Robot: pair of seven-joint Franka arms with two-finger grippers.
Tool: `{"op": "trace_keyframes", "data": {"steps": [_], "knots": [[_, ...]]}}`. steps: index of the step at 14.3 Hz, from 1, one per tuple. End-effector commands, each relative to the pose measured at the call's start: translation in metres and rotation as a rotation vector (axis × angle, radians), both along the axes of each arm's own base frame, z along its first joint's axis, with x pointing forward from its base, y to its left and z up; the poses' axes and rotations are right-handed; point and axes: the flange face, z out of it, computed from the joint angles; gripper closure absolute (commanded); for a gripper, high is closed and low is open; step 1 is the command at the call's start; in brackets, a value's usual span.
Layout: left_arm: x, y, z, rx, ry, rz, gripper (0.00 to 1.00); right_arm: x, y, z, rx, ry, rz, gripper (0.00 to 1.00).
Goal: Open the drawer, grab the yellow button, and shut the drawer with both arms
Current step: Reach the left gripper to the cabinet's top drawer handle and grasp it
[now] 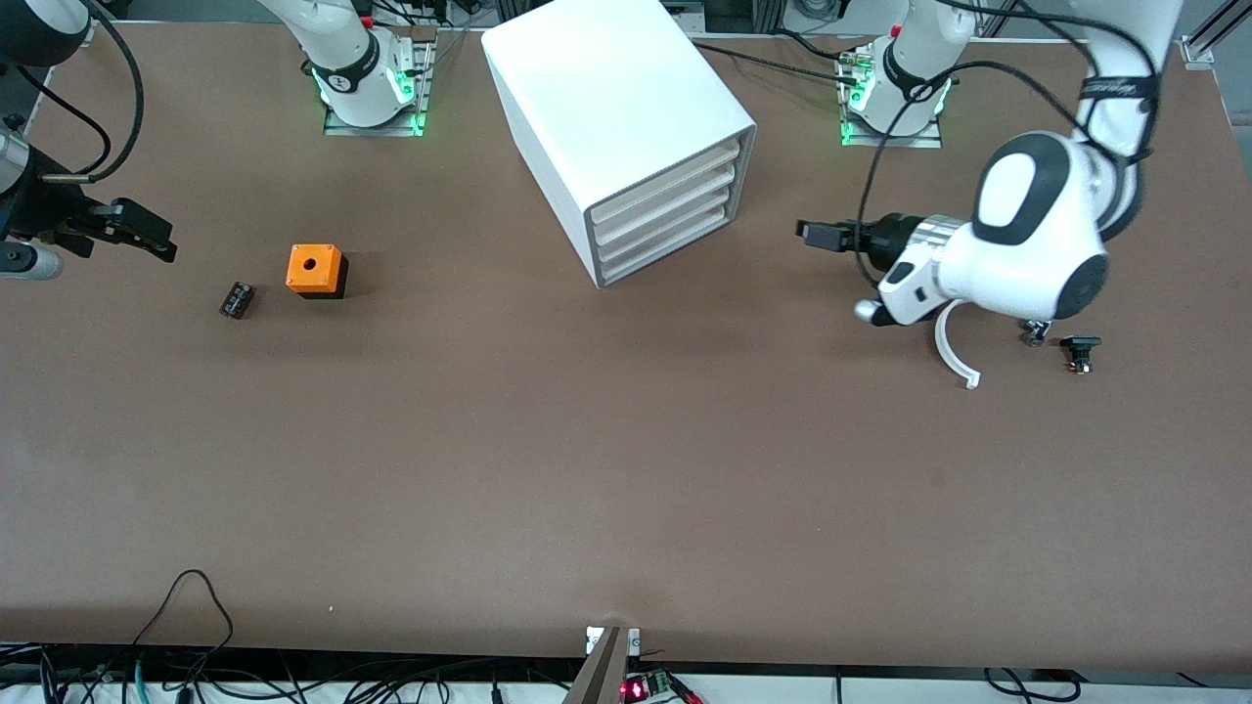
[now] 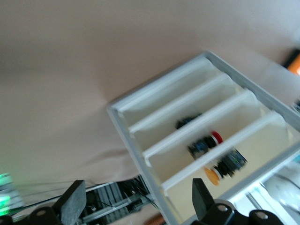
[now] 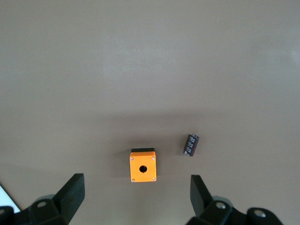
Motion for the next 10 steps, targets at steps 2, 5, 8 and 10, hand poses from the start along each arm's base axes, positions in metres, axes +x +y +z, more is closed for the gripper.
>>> {"op": "trace_keyframes", "data": {"steps": [2,5,8,10], "knots": [[-0.020,-0.060,-0.020,-0.191,-0.013,-0.054,0.00,0.004,0.007,0.003,0.002,-0.003,0.029,0.00],[-0.048,-0.087,-0.051,-0.313,-0.051,-0.064,0.00,0.007,0.009,0.005,0.002,-0.029,0.032,0.00],[-0.064,-0.095,-0.067,-0.356,-0.035,-0.080,0.01,0.012,0.017,-0.005,0.020,-0.016,0.043,0.00],[-0.075,-0.105,-0.069,-0.365,-0.022,-0.106,0.01,0.013,0.024,-0.004,0.006,-0.023,0.057,0.00]]}}
